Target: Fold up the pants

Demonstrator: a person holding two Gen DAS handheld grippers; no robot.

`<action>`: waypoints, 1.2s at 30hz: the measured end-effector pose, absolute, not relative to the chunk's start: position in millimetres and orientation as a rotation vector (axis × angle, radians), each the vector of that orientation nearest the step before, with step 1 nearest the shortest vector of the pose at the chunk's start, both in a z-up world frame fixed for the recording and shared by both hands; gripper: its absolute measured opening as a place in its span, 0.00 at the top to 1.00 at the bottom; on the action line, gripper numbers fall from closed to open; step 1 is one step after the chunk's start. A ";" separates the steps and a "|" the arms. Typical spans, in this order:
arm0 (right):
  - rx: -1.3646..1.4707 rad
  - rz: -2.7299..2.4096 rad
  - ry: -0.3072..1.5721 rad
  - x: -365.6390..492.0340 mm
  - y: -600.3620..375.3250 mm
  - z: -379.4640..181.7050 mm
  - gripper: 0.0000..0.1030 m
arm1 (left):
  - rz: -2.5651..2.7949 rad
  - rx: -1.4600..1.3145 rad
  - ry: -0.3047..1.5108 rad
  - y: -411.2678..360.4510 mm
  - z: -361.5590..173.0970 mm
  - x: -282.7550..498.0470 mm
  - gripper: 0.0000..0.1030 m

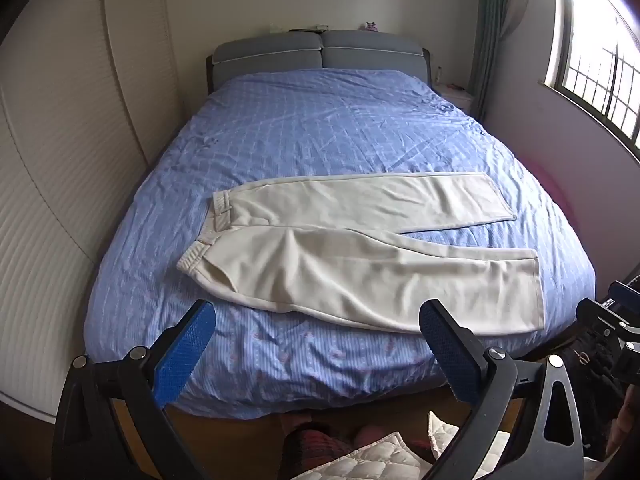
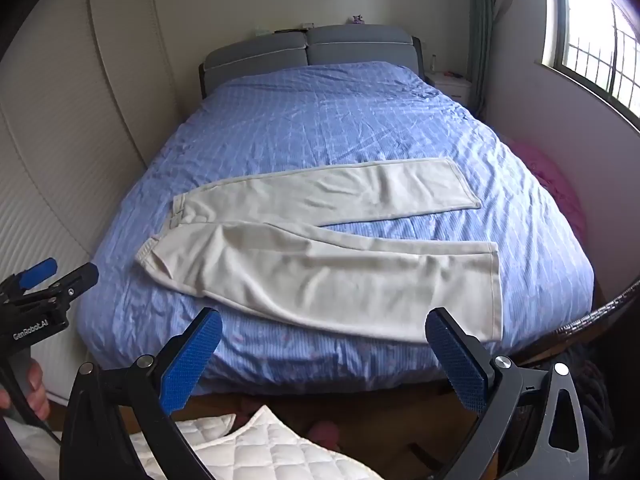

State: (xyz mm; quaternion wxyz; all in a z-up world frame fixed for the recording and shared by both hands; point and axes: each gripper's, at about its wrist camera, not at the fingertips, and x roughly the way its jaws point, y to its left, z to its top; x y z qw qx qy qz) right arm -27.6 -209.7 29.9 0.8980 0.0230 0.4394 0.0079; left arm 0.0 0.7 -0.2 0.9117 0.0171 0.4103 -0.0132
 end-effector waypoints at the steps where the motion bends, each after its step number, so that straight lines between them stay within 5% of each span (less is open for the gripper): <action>1: 0.050 0.019 0.914 -27.3 -210.4 29.5 0.00 | -0.035 0.029 0.844 1.3 -0.2 -0.2 0.00; 36: -0.007 0.055 0.863 -11.5 -195.7 41.5 0.00 | 0.009 0.016 0.761 5.5 20.4 3.0 0.00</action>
